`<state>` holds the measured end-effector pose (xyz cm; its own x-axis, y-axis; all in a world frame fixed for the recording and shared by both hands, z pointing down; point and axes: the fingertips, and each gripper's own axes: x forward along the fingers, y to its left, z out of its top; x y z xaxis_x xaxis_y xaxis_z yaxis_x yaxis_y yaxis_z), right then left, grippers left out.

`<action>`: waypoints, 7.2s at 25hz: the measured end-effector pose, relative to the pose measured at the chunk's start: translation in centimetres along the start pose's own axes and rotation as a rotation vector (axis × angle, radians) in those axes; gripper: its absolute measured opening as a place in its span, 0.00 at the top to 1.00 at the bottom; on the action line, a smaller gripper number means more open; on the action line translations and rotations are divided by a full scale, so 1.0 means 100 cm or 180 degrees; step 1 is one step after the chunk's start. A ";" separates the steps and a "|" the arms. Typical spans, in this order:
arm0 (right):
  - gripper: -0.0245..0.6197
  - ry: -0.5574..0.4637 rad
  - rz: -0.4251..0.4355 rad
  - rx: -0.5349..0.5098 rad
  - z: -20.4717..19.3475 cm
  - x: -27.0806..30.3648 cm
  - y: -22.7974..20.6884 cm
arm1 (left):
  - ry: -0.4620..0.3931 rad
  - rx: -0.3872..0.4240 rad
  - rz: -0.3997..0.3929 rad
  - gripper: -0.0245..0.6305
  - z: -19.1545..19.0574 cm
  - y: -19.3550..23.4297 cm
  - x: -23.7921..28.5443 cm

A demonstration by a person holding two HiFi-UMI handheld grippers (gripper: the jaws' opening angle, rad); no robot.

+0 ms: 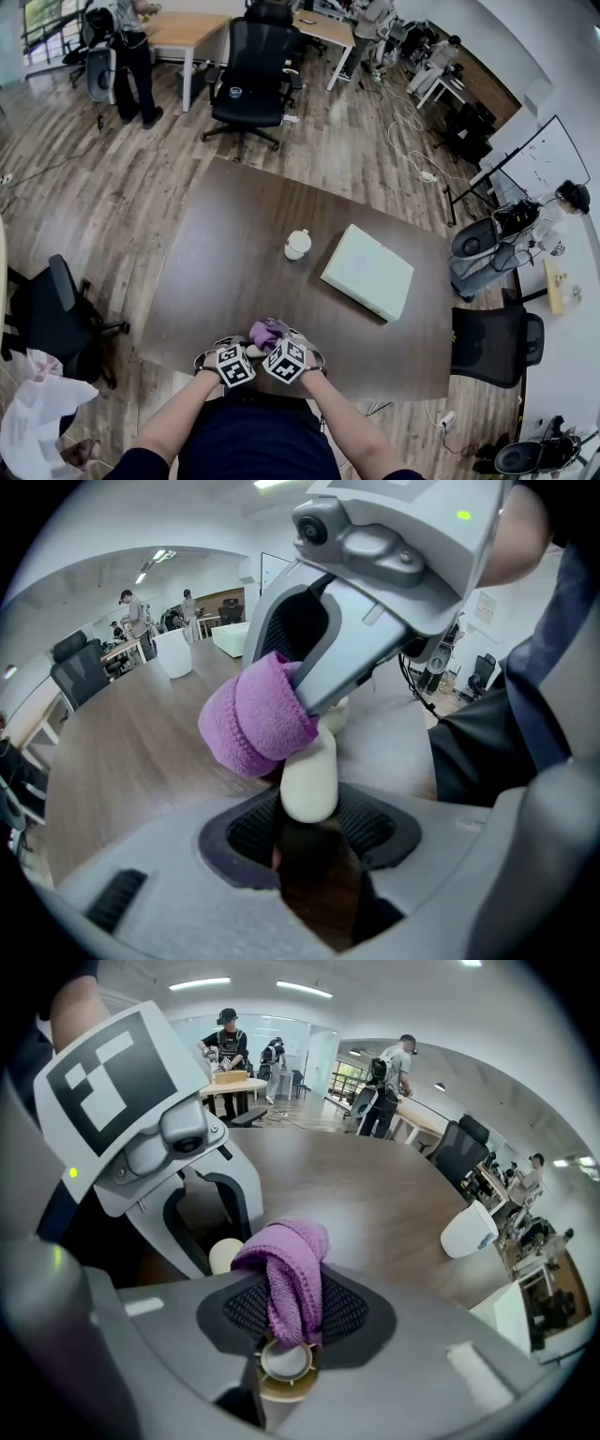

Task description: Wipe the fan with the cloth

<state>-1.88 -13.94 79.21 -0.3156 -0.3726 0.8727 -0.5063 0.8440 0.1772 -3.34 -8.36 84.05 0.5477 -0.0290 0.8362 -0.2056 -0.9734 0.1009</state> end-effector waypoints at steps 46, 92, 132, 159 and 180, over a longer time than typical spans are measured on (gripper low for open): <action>0.78 -0.0289 -0.0332 0.0599 -0.054 -0.049 0.014 | -0.0020 -0.0004 0.0017 0.66 -0.003 0.001 0.002; 0.78 -0.0223 -0.0537 0.2437 -0.188 -0.055 0.022 | -0.0215 0.0185 0.0143 0.41 0.053 0.000 -0.007; 0.78 -0.0687 -0.0492 0.2801 -0.200 -0.062 0.016 | 0.1128 0.0660 -0.0261 0.38 0.072 -0.012 0.067; 0.79 -0.1177 -0.0673 0.2195 -0.121 -0.113 0.015 | -0.0305 0.0480 -0.0087 0.38 0.123 -0.034 0.000; 0.79 -0.1601 -0.1219 0.1681 -0.031 -0.192 -0.010 | -0.1106 0.0246 -0.0110 0.38 0.145 -0.031 -0.097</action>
<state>7.22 -6.45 63.71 -0.3026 -0.8321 0.4649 -0.9231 0.3772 0.0743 3.78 -8.36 67.77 0.7991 -0.0583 0.5984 -0.1275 -0.9891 0.0739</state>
